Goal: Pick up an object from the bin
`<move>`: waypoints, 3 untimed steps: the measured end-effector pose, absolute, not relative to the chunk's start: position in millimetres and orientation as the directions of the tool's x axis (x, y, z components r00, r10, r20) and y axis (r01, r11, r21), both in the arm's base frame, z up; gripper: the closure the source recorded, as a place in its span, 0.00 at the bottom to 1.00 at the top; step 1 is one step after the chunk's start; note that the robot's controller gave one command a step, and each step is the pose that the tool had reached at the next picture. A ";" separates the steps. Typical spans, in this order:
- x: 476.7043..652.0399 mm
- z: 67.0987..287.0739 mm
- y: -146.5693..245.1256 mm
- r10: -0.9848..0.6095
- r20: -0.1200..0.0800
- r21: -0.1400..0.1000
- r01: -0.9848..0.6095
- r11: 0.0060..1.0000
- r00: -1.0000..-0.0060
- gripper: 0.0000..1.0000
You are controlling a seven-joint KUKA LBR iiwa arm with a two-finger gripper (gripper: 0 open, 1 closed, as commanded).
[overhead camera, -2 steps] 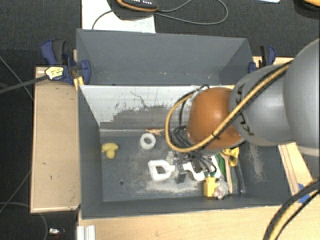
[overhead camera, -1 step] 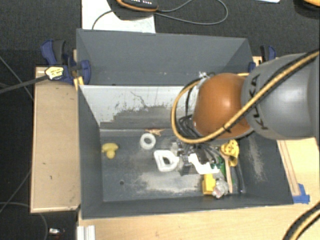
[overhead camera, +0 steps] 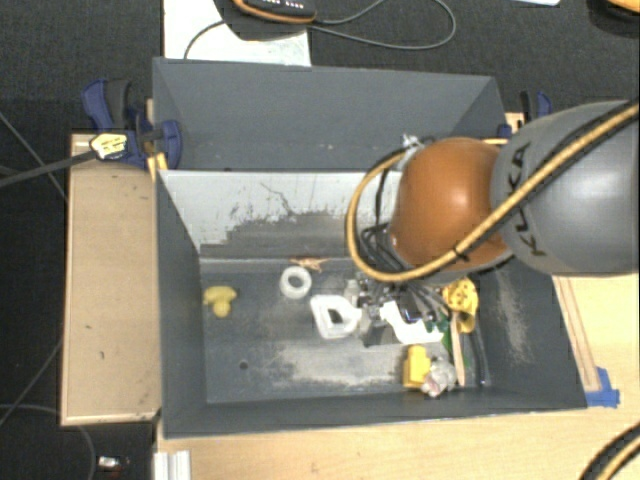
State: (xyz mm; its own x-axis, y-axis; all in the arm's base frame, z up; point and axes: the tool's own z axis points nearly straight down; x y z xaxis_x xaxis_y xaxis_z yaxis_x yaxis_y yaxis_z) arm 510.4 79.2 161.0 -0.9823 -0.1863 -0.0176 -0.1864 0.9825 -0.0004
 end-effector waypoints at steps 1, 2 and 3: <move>511.2 165.3 79.5 -0.187 -0.022 0.000 -0.187 0.982 -0.982 1.00; 511.3 176.4 79.5 -0.187 -0.022 0.000 -0.187 0.982 -0.982 1.00; 511.6 193.8 79.6 -0.187 -0.023 0.000 -0.187 0.982 -0.982 1.00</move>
Offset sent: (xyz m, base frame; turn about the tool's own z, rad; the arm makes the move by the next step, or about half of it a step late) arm 0.0005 0.0003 0.0183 -0.0002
